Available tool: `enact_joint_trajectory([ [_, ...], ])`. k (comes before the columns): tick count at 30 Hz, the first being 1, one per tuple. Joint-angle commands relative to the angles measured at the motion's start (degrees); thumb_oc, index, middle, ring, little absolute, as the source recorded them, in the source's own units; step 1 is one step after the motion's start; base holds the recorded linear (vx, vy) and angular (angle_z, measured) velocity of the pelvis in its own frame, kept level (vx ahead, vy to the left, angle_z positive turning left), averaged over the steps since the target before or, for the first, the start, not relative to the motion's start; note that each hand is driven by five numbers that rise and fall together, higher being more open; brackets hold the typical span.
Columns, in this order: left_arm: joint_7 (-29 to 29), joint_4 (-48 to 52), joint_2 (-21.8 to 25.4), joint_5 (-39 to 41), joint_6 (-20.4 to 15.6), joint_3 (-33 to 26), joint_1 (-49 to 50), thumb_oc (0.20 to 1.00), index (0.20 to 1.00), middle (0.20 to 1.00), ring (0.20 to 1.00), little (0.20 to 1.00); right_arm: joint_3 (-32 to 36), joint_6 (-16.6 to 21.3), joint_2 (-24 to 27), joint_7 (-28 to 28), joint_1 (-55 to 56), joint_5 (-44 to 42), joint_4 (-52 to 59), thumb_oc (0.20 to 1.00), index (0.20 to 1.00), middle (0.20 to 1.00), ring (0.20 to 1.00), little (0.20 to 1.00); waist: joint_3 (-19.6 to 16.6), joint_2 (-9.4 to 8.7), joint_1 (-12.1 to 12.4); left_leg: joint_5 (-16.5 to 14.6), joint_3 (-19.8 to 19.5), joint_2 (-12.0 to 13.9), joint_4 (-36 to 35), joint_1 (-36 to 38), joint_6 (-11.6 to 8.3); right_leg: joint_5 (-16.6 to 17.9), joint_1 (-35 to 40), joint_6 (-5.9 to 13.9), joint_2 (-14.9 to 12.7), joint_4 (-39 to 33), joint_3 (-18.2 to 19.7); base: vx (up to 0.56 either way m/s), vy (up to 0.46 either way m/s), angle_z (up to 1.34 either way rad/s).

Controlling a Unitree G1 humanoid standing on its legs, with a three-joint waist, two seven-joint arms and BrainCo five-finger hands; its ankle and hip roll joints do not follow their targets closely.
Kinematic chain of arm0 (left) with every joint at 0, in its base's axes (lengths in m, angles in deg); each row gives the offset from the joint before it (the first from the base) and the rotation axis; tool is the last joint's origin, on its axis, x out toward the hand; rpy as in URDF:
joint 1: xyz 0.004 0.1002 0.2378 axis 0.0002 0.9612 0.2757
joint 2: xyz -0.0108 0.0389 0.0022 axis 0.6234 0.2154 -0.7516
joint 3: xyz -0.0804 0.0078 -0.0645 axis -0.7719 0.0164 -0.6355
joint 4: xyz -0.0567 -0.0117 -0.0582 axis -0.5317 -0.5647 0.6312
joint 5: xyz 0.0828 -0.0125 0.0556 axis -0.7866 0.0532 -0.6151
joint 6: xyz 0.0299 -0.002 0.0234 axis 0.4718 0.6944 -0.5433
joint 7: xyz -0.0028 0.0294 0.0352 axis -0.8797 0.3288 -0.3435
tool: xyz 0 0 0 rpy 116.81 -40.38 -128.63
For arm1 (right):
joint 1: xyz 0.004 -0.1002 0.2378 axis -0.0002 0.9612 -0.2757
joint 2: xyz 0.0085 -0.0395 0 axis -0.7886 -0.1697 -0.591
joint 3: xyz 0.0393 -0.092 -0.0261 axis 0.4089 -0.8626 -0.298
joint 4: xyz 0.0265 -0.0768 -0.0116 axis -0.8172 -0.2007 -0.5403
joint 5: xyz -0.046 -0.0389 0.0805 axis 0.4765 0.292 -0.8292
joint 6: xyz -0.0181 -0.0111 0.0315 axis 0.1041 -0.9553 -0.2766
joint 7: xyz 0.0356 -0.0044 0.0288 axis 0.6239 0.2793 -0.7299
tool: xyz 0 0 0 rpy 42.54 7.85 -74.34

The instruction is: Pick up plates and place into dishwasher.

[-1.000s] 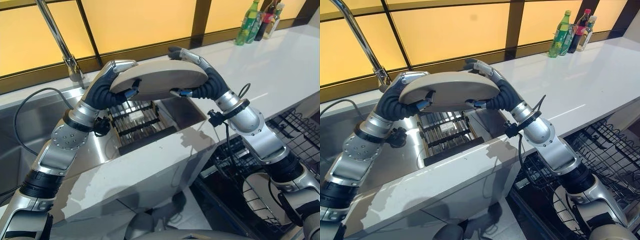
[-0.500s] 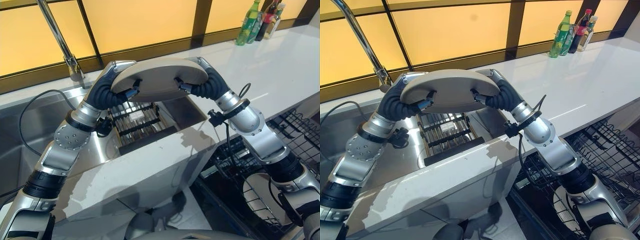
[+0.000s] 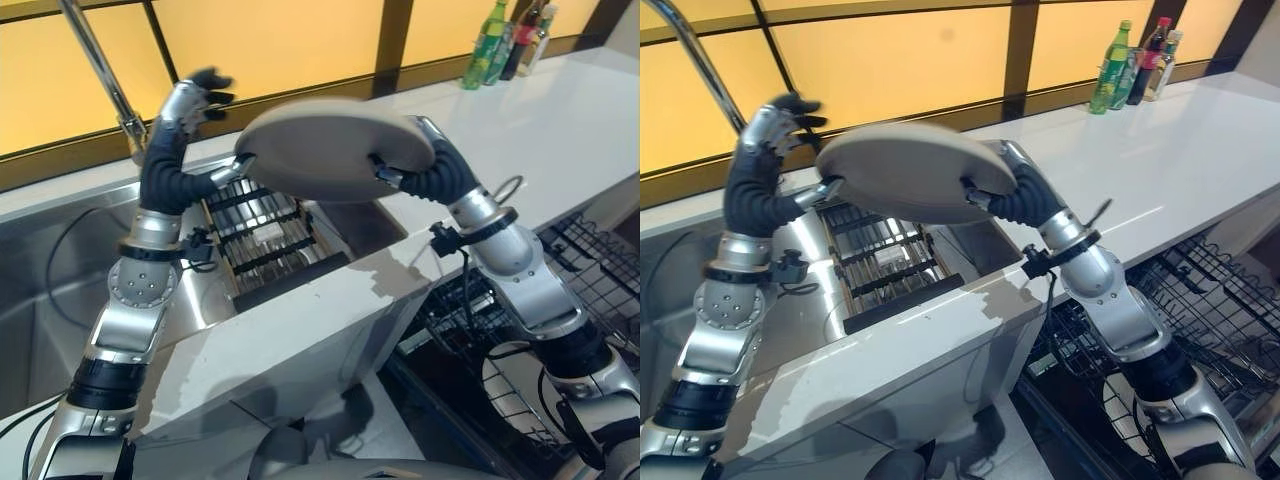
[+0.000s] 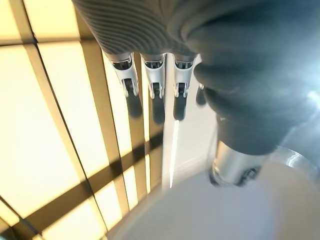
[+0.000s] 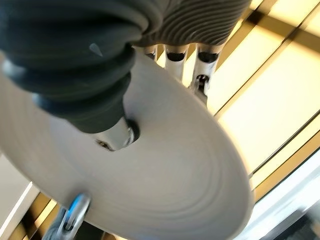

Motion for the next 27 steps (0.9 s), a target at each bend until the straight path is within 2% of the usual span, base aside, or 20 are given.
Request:
enact_joint_trajectory([
  [1, 8.0, -2.6, 0.4, 2.7, 0.1, -7.5, 1.1, 1.0, 1.0, 1.0, 1.0, 1.0, 6.2, 2.7, 2.2, 2.9, 2.8, 0.2, 0.6, 0.2, 0.2, 0.2, 0.2, 0.2, -5.5, 0.77, -2.2, 0.6, 3.8, 4.0, -2.6, -2.1, -1.81, -2.9, -3.4, -1.1, -1.3, 7.9, 0.9, 0.03, -0.012, -0.21],
  [6, 12.1, -1.9, 0.6, 2.3, -0.2, -12.7, 3.6, 1.0, 1.0, 1.0, 1.0, 1.0, 12.1, 4.6, 3.7, 4.2, 8.5, -0.2, 0.1, 0.2, 0.2, 0.2, 0.2, 0.2, -5.4, 0.79, -3.8, 0.2, 5.1, 4.5, -2.3, -1.7, -1.99, -2.4, -3.7, -0.84, -1.6, 7.4, 2.0, 0.05, -0.009, -0.17],
  [17, 13.2, -1.3, 0.9, 3.0, 1.3, -19.9, 9.4, 1.0, 1.0, 1.0, 1.0, 1.0, 23.2, 5.4, 5.7, 9.9, 19.2, 1.5, -3.9, 0.2, 0.2, 0.2, 0.2, 0.2, -5.3, 0.3, -7.5, -2.4, 7.7, 4.8, -1.2, 1.1, -1.56, -0.2, -5.0, 0.44, -2.9, 5.4, 4.6, 0.08, -0.019, -0.17],
  [22, 14.0, -1.7, 1.0, 3.2, 2.4, -23.6, 12.9, 1.0, 1.0, 1.0, 1.0, 1.0, 27.0, 5.0, 5.1, 14.6, 23.4, 2.8, -6.7, 0.2, 0.2, 0.2, 0.2, 0.2, -3.9, 0.07, -9.6, -4.8, 9.5, 4.6, 2.1, 1.7, -0.8, 0.7, -6.6, 1.26, -3.9, 5.9, 7.0, 0.09, -0.01, -0.23],
  [27, 13.2, -0.9, 0.5, 4.2, 3.3, -27.6, 17.2, 1.0, 1.0, 1.0, 1.0, 1.0, 29.7, 4.7, 3.3, 13.9, 26.7, 1.6, -8.6, 0.2, 0.2, 0.2, 0.2, 0.2, -2.7, -0.08, -10.7, -6.6, 11.1, 3.8, 4.0, 2.5, 0.43, 0.6, -7.2, 2.39, -5.2, 7.3, 9.3, 0.13, 0.044, -0.36],
])
